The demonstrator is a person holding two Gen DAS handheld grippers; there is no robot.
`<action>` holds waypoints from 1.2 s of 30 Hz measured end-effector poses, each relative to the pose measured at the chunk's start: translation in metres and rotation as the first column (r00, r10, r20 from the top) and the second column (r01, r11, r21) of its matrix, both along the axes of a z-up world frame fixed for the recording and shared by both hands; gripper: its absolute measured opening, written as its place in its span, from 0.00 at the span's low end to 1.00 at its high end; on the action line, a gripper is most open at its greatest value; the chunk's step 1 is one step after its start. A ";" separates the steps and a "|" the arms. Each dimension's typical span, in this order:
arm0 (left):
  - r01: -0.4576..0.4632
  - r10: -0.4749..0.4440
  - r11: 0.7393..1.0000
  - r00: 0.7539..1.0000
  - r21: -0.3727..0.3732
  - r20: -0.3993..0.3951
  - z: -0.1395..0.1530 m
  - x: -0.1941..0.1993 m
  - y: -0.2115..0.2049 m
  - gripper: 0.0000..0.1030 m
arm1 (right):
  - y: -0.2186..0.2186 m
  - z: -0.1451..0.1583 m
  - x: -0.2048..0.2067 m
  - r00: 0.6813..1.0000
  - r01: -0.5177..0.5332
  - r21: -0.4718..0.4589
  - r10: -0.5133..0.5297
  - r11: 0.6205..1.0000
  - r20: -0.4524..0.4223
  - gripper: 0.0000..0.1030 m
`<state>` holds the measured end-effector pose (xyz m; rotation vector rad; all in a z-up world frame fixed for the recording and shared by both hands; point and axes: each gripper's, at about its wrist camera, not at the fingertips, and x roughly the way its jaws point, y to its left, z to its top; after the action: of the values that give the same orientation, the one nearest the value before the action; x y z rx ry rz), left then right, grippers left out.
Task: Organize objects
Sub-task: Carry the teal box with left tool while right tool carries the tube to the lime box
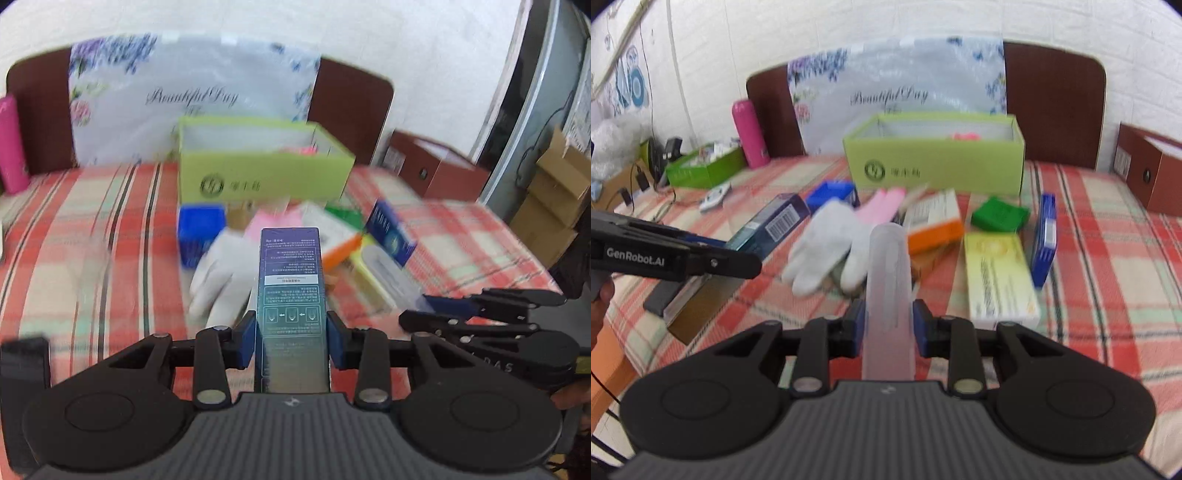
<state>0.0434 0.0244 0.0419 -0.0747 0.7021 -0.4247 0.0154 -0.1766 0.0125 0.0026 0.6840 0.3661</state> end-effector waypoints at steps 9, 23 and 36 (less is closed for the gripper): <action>0.003 0.009 0.996 0.991 -0.094 0.133 0.068 0.082 -0.021 0.40 | -0.017 0.058 0.072 0.991 0.009 0.043 -0.014 0.999 0.130 0.26; -0.165 0.170 0.983 0.983 -0.077 0.071 0.073 0.267 -0.044 0.40 | -0.006 0.074 0.261 0.976 0.070 -0.001 -0.069 0.998 0.206 0.26; -0.274 0.268 0.958 0.961 0.088 0.065 -0.003 0.335 -0.068 0.86 | -0.005 -0.014 0.345 0.998 0.058 -0.101 -0.056 0.993 0.022 0.62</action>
<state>0.3782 -0.0432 0.0391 -0.0678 0.6484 -0.1288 0.3601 -0.1814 -0.0010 -0.0775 0.6815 0.2762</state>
